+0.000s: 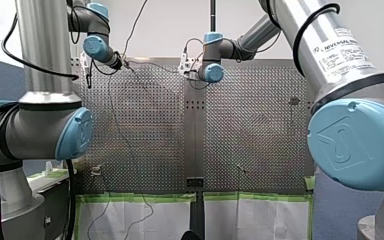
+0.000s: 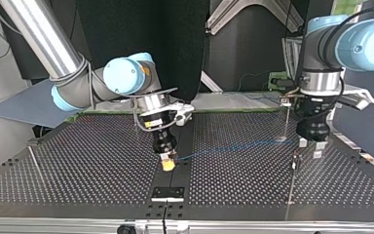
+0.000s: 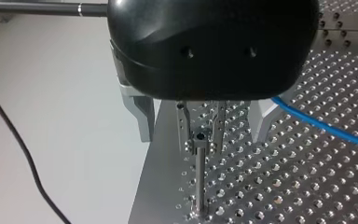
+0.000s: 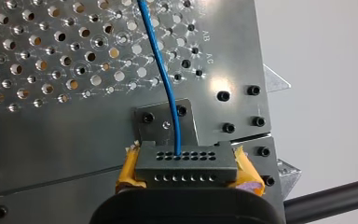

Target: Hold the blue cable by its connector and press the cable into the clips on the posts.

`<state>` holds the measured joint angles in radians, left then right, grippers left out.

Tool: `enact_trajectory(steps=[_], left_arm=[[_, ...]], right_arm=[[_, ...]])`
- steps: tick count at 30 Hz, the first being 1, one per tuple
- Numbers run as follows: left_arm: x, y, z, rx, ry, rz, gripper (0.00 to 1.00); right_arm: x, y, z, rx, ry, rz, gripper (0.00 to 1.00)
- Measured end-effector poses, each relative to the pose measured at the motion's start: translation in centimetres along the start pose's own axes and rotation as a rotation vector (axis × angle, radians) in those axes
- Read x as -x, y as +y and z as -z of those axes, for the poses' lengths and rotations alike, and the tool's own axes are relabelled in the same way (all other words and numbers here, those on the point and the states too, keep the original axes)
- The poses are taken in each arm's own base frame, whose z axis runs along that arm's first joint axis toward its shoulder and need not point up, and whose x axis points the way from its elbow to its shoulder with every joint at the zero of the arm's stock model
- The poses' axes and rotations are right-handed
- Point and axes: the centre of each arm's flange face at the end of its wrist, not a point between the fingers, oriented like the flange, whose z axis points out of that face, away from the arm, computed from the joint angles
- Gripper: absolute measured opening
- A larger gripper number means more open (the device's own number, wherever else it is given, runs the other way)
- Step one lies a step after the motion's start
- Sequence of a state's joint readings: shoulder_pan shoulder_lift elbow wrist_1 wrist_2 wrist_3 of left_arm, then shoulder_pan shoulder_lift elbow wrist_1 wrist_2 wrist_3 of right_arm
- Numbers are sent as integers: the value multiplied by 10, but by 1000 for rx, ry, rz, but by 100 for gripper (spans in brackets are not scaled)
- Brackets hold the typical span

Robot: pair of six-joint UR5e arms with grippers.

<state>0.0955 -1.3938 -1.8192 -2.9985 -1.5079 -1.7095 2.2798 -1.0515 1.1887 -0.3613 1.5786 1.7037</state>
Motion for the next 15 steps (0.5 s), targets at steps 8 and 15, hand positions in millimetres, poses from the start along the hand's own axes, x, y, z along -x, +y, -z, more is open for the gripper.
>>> enact_trajectory(steps=[8, 15], left_arm=[[0, -2, 2, 2, 1, -58, 100], [0, -4, 2, 3, 0, -101, 100]], right_arm=[[1, 0, 1, 6, -8, 2, 0], [1, 1, 1, 10, -12, 7, 0]])
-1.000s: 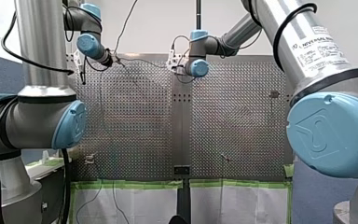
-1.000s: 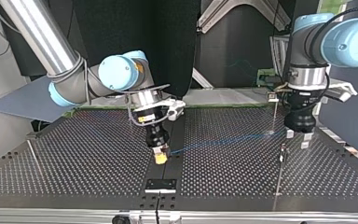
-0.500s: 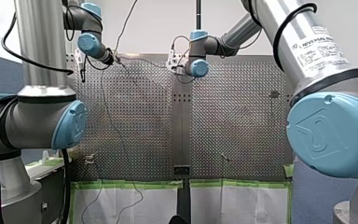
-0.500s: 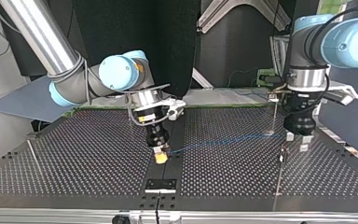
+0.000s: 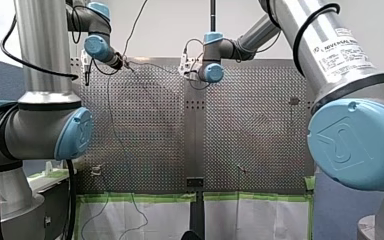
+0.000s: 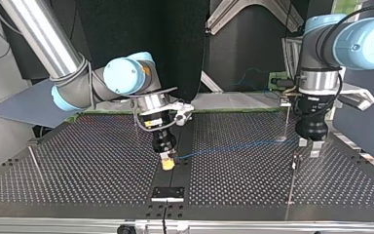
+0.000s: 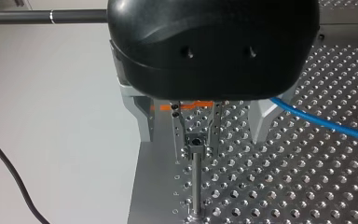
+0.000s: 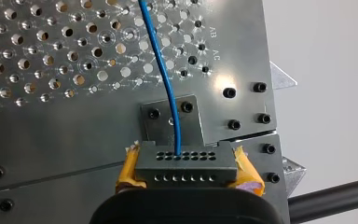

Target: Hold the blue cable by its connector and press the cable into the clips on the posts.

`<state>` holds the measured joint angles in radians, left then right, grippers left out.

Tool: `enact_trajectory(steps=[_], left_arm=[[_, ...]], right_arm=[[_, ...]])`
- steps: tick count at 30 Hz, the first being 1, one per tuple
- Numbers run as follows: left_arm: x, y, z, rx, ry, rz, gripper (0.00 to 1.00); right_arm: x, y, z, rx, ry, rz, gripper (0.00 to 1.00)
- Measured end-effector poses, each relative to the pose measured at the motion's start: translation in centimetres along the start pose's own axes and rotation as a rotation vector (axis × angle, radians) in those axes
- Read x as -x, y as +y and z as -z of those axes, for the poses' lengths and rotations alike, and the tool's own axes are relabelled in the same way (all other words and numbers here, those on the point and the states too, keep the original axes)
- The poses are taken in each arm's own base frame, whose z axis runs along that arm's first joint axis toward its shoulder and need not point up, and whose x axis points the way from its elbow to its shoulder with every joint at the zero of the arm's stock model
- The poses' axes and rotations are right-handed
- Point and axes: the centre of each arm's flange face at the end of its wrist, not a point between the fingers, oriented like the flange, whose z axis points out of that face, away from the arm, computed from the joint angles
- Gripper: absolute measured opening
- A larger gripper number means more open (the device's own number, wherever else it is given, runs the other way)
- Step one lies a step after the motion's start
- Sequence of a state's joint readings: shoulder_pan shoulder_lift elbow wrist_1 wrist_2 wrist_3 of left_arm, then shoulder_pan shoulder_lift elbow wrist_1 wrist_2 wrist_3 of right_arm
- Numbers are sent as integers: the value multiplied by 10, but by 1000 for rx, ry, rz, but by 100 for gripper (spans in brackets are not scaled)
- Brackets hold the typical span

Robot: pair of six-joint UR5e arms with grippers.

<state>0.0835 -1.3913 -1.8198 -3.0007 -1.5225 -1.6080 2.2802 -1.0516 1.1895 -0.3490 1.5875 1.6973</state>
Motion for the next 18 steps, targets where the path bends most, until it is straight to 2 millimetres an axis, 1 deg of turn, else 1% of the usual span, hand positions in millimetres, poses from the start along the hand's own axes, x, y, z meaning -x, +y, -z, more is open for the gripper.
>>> enact_trajectory(steps=[18], left_arm=[[1, -1, 0, -1, -3, -38, 100]], right_arm=[[1, 2, 0, 6, -1, 3, 0]])
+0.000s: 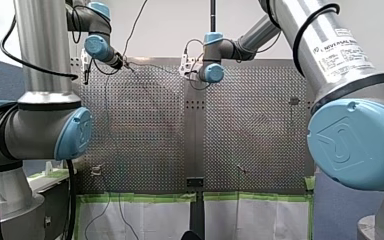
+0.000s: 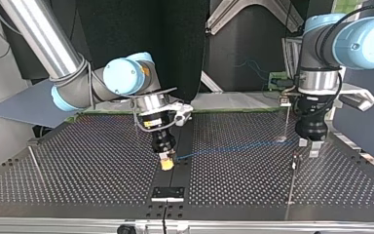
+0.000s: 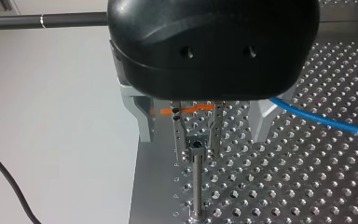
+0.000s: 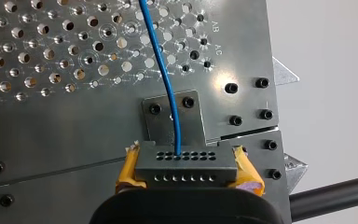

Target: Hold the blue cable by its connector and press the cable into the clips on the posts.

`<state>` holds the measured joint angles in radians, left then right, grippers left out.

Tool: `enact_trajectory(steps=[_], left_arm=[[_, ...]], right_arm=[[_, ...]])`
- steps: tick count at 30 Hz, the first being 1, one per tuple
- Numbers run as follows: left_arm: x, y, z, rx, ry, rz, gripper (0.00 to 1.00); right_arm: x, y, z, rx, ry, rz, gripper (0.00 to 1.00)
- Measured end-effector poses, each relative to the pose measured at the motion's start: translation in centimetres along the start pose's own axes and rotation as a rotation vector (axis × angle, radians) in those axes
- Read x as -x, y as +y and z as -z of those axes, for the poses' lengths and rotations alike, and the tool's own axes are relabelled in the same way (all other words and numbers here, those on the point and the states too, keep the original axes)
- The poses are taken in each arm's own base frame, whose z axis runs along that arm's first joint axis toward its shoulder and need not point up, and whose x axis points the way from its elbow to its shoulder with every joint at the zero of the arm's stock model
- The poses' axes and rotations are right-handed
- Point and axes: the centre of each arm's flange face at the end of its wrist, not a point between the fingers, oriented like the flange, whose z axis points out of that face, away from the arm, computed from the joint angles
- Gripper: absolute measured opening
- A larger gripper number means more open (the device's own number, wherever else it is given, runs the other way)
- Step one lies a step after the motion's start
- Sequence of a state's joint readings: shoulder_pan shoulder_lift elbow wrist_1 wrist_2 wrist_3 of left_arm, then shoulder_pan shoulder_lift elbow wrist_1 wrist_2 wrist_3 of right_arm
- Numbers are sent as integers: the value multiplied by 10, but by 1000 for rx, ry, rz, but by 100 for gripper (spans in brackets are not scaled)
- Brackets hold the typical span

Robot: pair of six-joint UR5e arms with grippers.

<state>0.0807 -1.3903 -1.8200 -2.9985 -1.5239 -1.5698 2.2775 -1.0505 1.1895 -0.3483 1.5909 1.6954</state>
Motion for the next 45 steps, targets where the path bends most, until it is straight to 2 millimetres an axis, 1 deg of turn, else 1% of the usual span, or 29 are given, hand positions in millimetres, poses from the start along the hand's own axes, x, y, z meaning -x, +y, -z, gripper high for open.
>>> enact_trajectory(steps=[24, 45], left_arm=[[1, -8, 4, -18, 1, -6, 100], [1, -9, 4, -21, 1, -5, 100]], right_arm=[[1, -4, 1, -5, -5, 2, 0], [1, -4, 1, -4, -7, 4, 0]])
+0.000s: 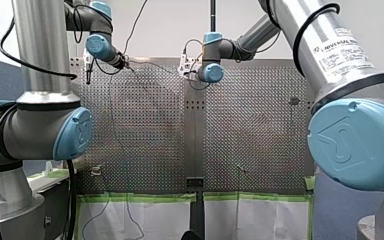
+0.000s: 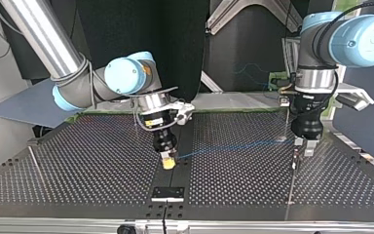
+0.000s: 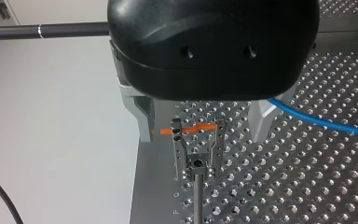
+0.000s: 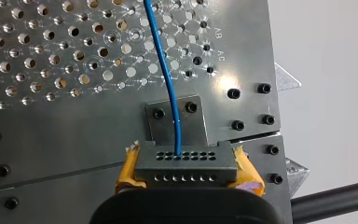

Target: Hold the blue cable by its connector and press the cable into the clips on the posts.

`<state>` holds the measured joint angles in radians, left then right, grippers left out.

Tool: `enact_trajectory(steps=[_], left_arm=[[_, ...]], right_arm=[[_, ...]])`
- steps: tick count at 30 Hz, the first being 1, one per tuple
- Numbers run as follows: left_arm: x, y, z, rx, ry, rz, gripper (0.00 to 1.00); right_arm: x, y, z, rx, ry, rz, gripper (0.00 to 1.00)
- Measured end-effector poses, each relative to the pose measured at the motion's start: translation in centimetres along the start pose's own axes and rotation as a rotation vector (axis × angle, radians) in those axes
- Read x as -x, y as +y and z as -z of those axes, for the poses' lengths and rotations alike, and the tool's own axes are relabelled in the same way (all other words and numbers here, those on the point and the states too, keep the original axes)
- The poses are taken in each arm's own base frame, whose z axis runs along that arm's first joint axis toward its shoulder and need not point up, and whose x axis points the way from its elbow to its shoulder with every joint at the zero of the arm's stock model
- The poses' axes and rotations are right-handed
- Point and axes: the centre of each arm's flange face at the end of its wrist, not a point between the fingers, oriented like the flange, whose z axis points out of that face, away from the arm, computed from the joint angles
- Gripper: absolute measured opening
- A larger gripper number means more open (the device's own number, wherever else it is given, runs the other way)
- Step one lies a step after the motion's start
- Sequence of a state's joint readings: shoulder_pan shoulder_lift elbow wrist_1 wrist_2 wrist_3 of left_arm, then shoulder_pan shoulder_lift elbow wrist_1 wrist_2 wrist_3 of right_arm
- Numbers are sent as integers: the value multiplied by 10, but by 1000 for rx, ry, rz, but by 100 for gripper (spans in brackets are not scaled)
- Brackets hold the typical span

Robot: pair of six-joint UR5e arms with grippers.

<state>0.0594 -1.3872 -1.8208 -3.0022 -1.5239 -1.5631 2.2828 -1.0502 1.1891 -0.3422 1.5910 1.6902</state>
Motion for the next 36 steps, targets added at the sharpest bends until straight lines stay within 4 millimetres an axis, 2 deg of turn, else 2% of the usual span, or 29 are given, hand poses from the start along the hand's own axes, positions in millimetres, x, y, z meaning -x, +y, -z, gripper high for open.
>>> enact_trajectory(steps=[11, 20, 24, 36], left_arm=[[-2, -7, 4, -15, 20, 9, 100], [-9, -24, 27, -57, 41, 17, 100], [-16, -36, 33, -87, 51, 49, 100], [-19, -77, 52, -185, 87, 101, 100]], right_arm=[[0, 2, 0, 2, 0, 1, 0], [0, 6, -1, 8, 0, 3, 0], [1, 8, -2, 12, 0, 9, 0], [1, 11, -2, 18, -1, 16, 0]])
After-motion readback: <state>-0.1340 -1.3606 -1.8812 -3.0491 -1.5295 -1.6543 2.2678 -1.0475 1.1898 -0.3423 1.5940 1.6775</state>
